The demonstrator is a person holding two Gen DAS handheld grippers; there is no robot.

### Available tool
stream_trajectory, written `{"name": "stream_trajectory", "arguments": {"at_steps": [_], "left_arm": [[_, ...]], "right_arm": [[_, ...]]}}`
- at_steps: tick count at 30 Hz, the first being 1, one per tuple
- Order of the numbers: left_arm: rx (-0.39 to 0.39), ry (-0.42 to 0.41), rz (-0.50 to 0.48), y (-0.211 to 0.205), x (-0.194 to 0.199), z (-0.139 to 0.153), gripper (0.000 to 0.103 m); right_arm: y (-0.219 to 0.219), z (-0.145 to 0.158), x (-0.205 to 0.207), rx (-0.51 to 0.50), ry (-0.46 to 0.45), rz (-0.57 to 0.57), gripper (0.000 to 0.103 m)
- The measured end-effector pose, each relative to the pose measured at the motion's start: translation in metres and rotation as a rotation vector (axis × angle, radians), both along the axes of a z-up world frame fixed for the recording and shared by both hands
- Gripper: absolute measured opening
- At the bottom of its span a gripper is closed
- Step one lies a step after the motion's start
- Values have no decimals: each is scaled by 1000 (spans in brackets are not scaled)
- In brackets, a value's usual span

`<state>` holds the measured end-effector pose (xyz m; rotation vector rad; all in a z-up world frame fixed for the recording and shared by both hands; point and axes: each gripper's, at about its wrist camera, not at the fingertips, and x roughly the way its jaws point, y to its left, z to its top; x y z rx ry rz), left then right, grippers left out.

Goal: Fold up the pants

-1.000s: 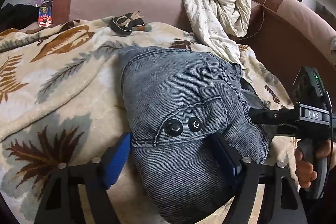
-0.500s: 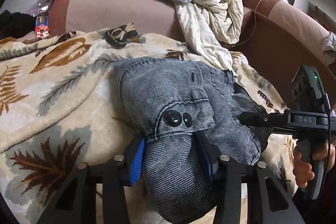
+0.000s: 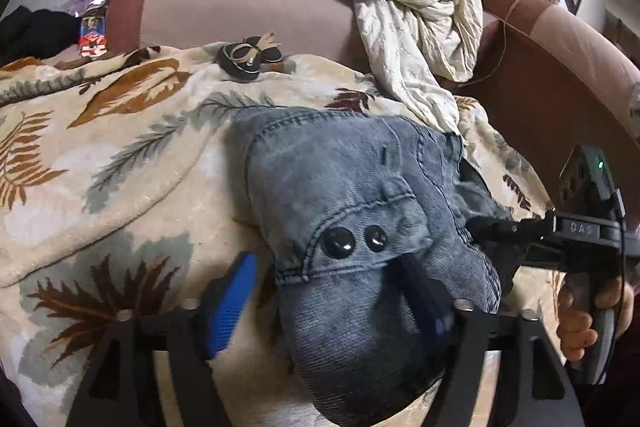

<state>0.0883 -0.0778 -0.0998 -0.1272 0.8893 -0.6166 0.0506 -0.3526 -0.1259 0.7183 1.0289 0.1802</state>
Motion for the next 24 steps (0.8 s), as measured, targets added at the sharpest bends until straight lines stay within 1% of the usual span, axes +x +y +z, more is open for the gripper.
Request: {"name": "stream_trajectory", "arguments": {"at_steps": [2, 4, 7, 9, 10, 12, 13, 15, 17, 18, 19, 21, 23, 24], "left_arm": [[-20, 29, 19, 5, 4, -2, 87], [-45, 69, 28, 8, 9, -4, 87], [-77, 92, 39, 12, 11, -5, 88], [-87, 96, 37, 13, 12, -5, 90], [-83, 105, 31, 11, 13, -7, 93], [-66, 140, 17, 8, 15, -14, 97], [-66, 169, 12, 6, 16, -20, 97], [-84, 195, 14, 6, 15, -25, 97], [-95, 181, 3, 6, 13, -24, 96], [-93, 168, -7, 5, 12, -22, 92], [-93, 146, -22, 3, 9, -20, 83], [-74, 96, -61, -4, 3, -14, 73], [-46, 64, -69, -8, 0, -12, 72], [-46, 61, -69, -8, 0, -12, 69]], "right_arm": [[-4, -3, 1, 12, 11, -11, 56], [-6, -4, 1, 25, 8, -17, 57], [-7, -3, 1, 20, 0, -23, 59], [-8, -5, 3, 18, -2, -32, 63], [-9, -6, 4, 20, -3, -36, 64], [-9, -11, 7, 25, -2, -46, 67], [-8, -14, 7, 29, 1, -46, 68], [-5, -20, 10, 35, 4, -45, 70], [-2, -19, 11, 33, -10, -41, 70], [-1, -18, 12, 28, -13, -36, 70], [-1, -18, 11, 24, -17, -32, 69], [2, -16, 11, 16, -26, -23, 69], [6, -16, 13, -1, -29, -18, 69], [7, -16, 13, -3, -28, -18, 69]]}}
